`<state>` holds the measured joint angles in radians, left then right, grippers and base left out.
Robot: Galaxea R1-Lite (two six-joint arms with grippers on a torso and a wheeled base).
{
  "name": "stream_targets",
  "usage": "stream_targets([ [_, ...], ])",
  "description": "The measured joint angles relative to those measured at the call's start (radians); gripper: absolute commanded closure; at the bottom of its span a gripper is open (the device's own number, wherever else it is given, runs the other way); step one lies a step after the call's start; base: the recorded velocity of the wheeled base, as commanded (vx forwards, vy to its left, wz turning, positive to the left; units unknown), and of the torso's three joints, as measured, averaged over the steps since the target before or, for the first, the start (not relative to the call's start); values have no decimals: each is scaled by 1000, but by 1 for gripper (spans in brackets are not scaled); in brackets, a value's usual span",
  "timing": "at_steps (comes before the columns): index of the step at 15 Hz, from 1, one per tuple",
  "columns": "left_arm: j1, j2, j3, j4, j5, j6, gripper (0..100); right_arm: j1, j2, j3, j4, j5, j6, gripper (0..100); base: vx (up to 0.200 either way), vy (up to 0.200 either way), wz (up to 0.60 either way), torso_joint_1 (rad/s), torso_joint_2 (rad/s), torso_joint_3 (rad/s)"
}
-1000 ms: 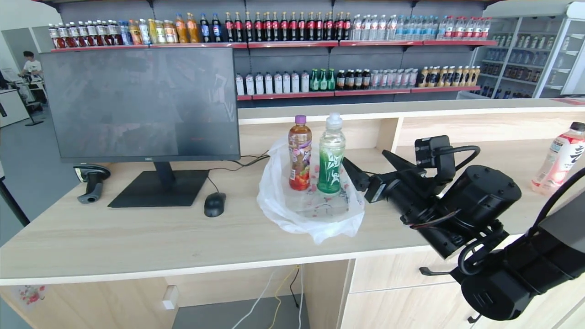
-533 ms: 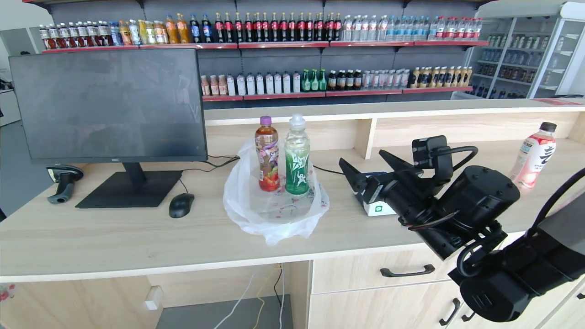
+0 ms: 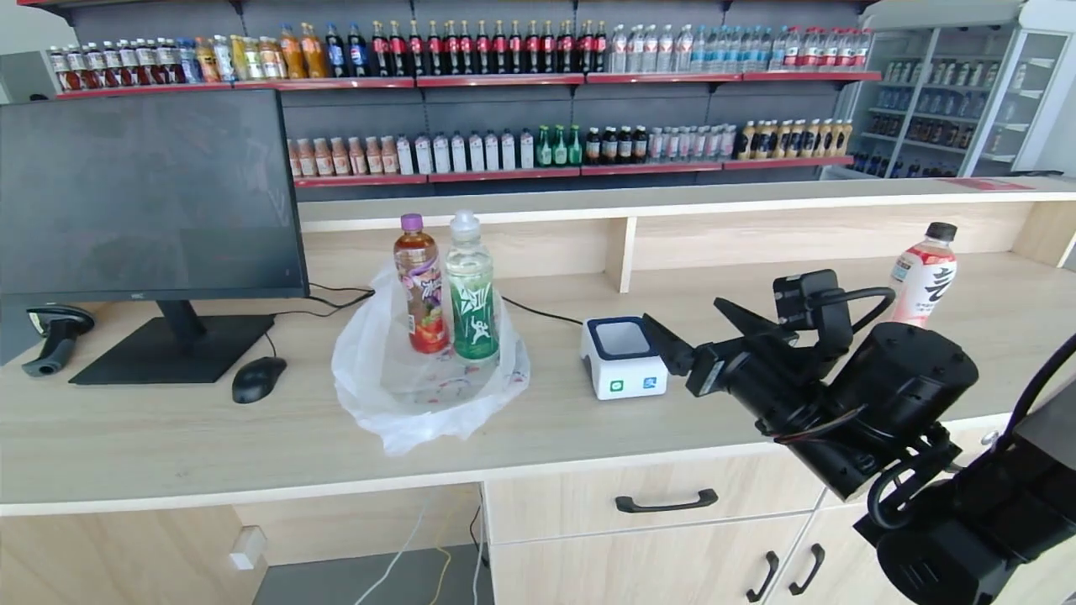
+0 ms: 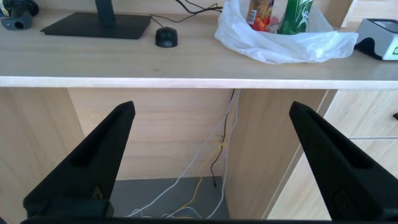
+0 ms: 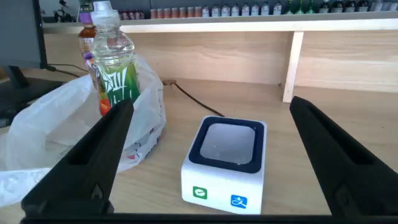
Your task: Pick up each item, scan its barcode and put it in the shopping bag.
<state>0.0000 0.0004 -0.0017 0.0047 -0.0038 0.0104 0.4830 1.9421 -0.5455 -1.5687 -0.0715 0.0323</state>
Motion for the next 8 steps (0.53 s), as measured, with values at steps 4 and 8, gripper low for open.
stream_targets([
  [4, 0, 0, 0, 0, 0, 0, 0, -8, -58, 77, -1, 0, 17, 0, 0, -200, 0, 0, 2, 4],
  [8, 0, 0, 0, 0, 0, -1, 0, -8, -52, 57, -1, 0, 18, 0, 0, -200, 0, 0, 4, 2],
])
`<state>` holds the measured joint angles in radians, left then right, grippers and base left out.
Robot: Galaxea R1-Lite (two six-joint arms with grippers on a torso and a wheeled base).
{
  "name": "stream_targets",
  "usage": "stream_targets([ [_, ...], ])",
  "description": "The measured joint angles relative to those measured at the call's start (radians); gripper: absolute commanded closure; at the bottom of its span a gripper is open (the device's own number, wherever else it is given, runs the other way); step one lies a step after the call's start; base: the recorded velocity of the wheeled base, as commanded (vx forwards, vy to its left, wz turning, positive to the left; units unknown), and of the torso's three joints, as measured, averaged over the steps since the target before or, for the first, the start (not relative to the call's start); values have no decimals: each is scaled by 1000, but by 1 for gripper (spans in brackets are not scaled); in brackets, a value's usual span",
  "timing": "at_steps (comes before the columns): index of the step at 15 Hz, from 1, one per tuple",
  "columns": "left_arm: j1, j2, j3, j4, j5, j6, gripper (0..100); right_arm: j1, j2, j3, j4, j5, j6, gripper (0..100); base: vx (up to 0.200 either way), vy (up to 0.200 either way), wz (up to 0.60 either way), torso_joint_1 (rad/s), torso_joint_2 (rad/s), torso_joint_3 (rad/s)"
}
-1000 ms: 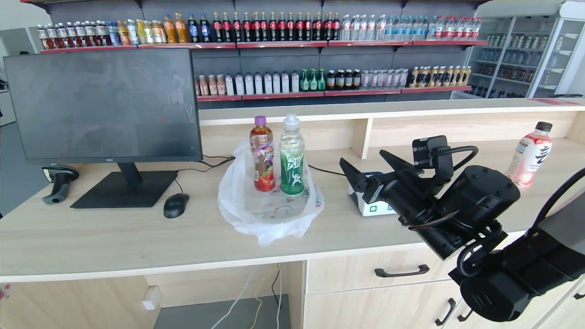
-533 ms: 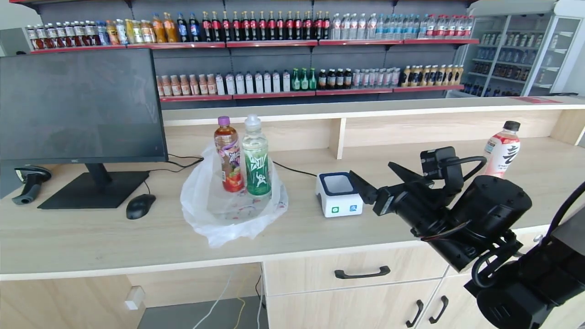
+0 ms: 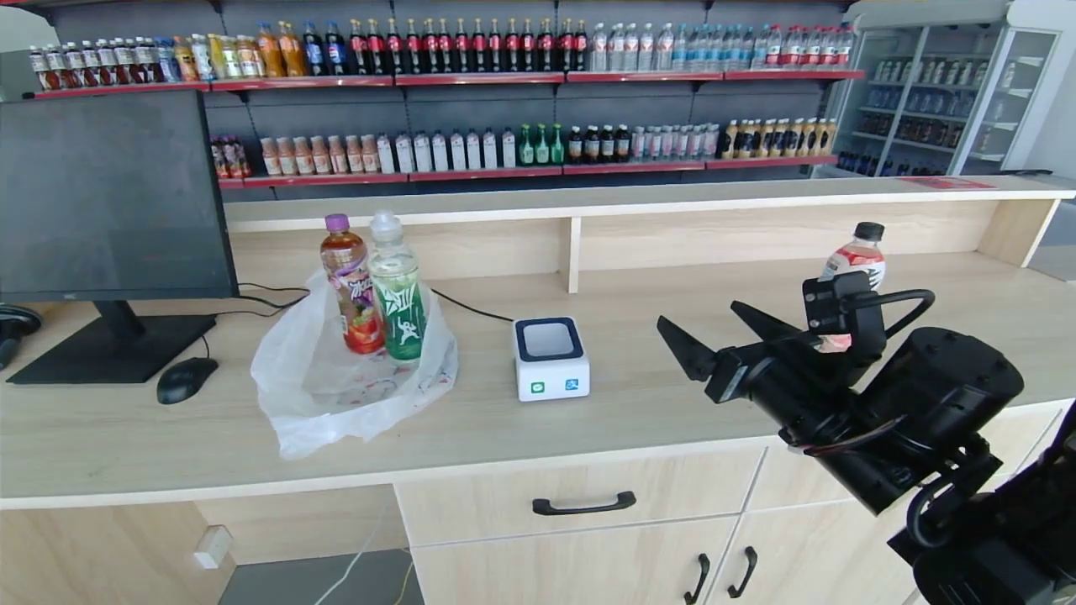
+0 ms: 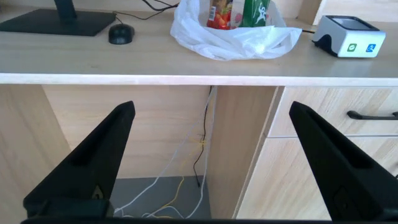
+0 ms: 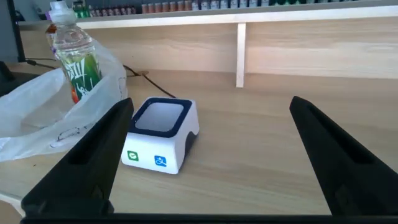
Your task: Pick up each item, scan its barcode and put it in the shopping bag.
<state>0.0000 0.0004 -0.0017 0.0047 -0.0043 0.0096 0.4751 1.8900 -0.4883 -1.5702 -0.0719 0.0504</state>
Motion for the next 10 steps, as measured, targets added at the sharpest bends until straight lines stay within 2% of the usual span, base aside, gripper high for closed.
stream_targets([
  [10, 0, 0, 0, 0, 0, 1, 0, -21, 19, -4, 1, -1, 3, 0, 0, -200, 0, 0, 2, 1],
])
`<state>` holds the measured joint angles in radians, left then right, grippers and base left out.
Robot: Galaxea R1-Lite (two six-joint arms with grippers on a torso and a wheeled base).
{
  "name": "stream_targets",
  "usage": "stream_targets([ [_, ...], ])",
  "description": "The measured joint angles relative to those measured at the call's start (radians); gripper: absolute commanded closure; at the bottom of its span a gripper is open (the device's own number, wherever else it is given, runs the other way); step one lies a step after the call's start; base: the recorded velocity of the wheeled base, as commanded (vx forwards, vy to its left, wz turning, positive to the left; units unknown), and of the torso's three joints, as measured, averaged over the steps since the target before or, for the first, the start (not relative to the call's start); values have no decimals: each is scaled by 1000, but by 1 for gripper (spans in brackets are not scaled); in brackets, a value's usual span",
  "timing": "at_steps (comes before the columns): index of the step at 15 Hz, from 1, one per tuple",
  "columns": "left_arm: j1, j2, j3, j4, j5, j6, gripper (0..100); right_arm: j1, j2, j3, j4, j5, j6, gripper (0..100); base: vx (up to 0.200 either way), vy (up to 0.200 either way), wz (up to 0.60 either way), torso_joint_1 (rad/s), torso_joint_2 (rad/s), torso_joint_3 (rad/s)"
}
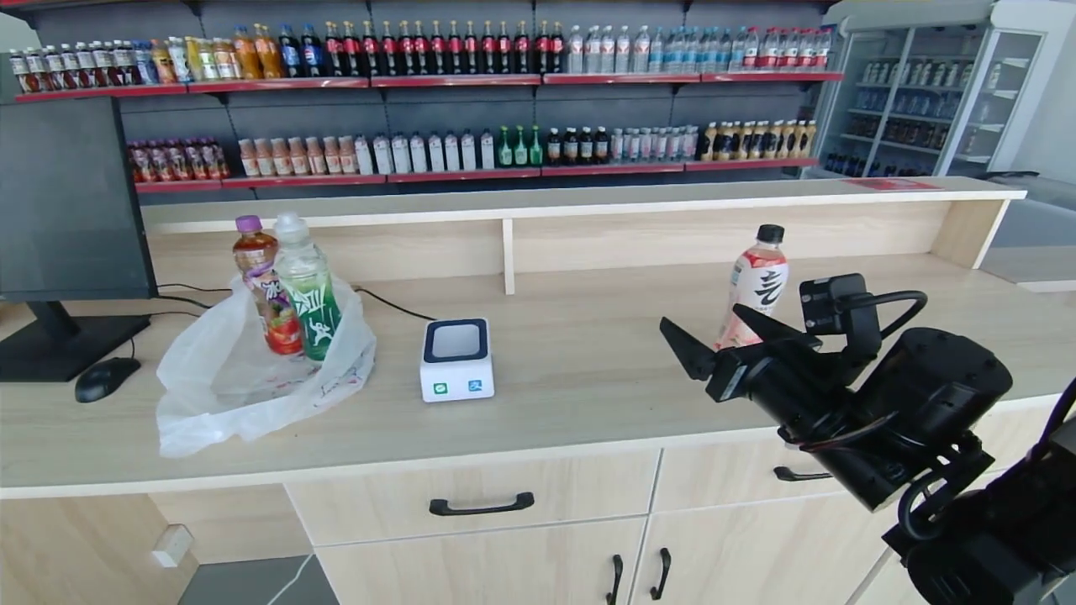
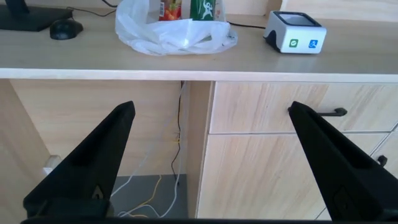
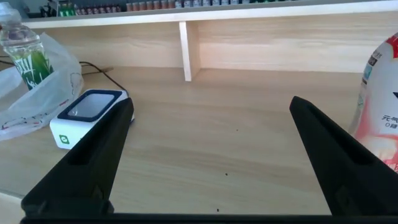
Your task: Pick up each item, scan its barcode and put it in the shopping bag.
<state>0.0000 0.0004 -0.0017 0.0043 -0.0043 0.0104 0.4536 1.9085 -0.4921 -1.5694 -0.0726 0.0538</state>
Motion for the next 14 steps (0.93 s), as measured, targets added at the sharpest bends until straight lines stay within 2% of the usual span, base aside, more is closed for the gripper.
stream_targets([
  [11, 0, 0, 0, 0, 0, 0, 0, 4, 15, 36, -1, -1, -4, 0, 0, -200, 0, 2, 4, 3],
  [14, 0, 0, 0, -1, 0, 0, 0, 11, 16, 39, 0, -1, -4, 0, 0, 0, 0, 0, 0, 0],
])
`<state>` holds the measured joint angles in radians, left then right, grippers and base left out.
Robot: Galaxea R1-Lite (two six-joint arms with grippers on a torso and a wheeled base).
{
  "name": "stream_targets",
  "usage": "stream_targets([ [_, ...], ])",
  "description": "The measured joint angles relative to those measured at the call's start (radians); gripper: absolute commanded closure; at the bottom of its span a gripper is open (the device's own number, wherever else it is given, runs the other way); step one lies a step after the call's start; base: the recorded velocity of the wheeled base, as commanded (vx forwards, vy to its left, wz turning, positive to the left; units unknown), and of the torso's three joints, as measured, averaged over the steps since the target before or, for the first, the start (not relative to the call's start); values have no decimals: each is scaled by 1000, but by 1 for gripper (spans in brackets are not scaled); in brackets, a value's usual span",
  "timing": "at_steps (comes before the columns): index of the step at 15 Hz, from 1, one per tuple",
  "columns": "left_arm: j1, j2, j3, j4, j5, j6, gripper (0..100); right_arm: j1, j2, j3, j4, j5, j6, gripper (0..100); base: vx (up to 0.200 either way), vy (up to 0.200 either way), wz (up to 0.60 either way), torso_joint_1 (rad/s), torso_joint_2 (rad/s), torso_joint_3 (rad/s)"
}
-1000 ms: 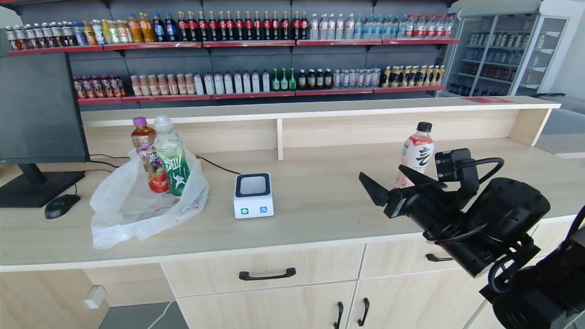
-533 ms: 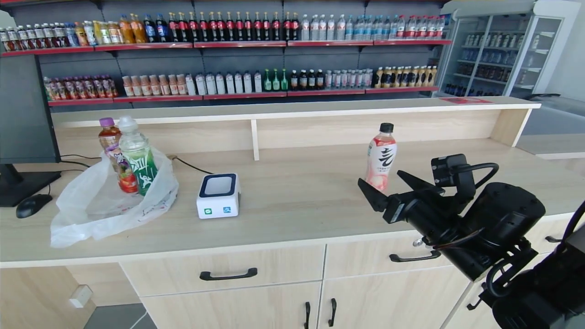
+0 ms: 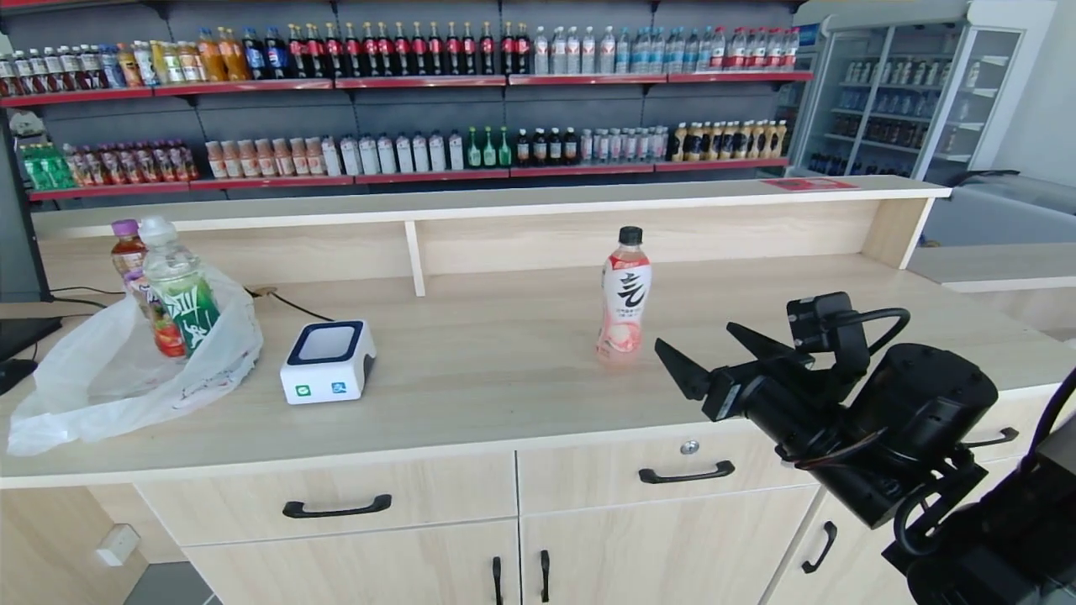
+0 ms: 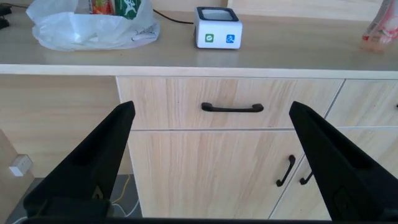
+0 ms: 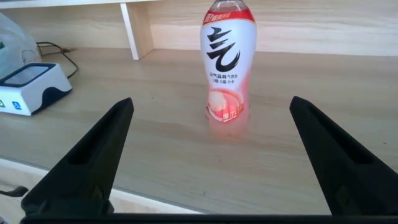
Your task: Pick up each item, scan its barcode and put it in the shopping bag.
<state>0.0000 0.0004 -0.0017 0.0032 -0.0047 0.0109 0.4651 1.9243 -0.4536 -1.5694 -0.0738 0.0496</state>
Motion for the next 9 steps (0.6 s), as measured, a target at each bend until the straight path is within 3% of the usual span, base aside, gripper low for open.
stream_targets([
  [1, 0, 0, 0, 0, 0, 1, 0, 2, 0, 2, -1, -1, 0, 0, 0, 0, 0, 0, 0, 0],
  [9, 0, 0, 0, 0, 0, 0, 0, 32, 8, 20, 0, 0, -7, 0, 200, 0, 0, 4, 3, 2],
])
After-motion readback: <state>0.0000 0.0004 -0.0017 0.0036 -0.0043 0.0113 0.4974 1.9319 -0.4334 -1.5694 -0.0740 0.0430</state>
